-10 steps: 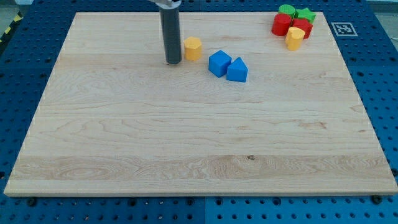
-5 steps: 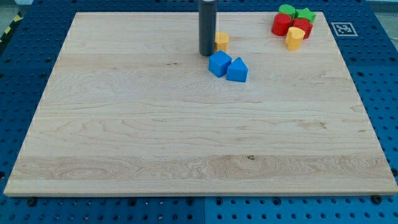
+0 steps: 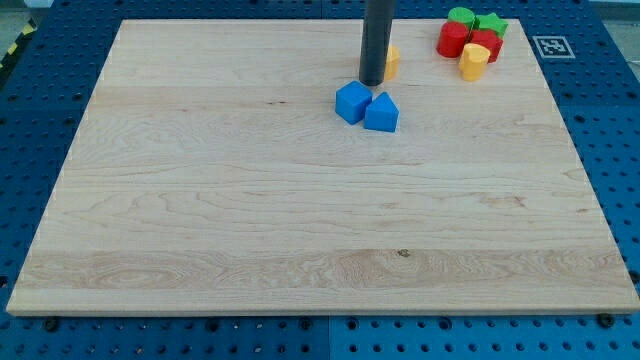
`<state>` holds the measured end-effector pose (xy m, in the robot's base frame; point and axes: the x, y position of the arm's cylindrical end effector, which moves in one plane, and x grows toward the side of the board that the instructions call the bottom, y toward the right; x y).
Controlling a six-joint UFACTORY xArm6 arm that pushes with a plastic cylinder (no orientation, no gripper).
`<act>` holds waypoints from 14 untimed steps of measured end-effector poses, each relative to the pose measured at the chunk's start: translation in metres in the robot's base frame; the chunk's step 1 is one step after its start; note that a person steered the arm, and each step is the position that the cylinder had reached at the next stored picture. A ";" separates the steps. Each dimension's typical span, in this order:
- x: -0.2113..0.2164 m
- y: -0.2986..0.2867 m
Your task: Place the yellow hexagon at the bottom left of the red circle
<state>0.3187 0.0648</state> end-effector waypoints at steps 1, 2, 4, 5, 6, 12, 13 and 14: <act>-0.002 0.000; -0.006 -0.006; -0.007 0.029; -0.007 0.030; -0.007 0.030; -0.023 0.051; -0.034 0.035; -0.063 0.014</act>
<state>0.2556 0.0789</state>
